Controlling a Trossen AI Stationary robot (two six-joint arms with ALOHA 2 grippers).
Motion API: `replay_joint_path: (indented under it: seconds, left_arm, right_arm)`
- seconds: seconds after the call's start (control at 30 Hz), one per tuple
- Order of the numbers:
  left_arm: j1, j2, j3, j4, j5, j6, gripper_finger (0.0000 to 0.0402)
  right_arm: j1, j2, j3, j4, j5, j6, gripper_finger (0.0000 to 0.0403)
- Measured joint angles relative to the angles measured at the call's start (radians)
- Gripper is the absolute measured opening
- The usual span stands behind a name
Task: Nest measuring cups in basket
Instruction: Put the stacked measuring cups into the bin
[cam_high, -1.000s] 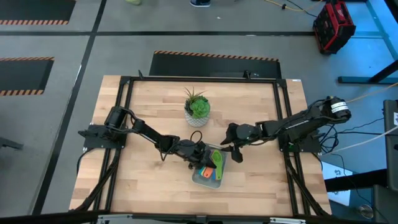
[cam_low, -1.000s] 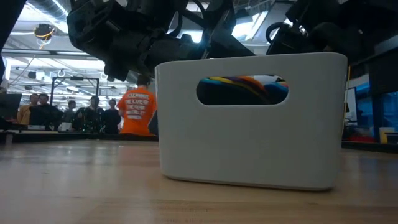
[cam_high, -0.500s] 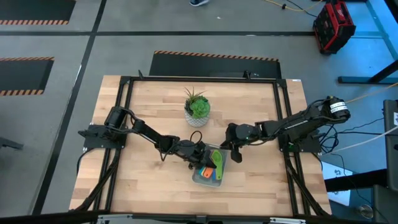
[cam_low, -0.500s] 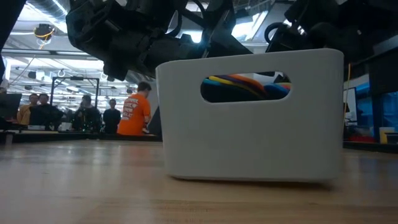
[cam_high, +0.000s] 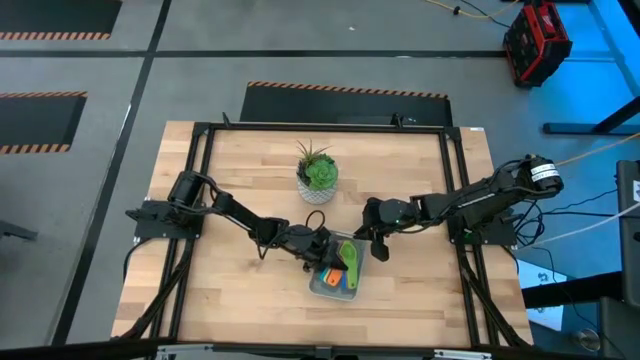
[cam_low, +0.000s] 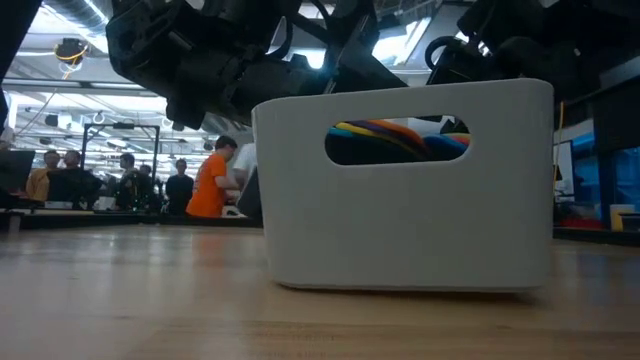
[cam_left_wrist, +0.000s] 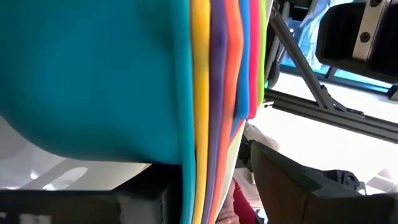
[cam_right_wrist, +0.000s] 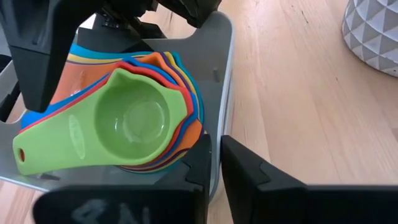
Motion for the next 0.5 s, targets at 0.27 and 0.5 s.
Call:
replay_joint_path:
  seconds: [0.27,0.5]
  left_arm:
    - [-0.008,0.000,0.001,0.007,-0.055,0.029,0.0166]
    - [-0.009,0.001,0.000,0.016,-0.065,0.010,0.0164]
  right_arm:
    - [0.000,0.001,0.000,0.003,0.001,-0.002,0.0038]
    - [0.000,0.001,-0.001,0.004,0.001,-0.002,0.0038]
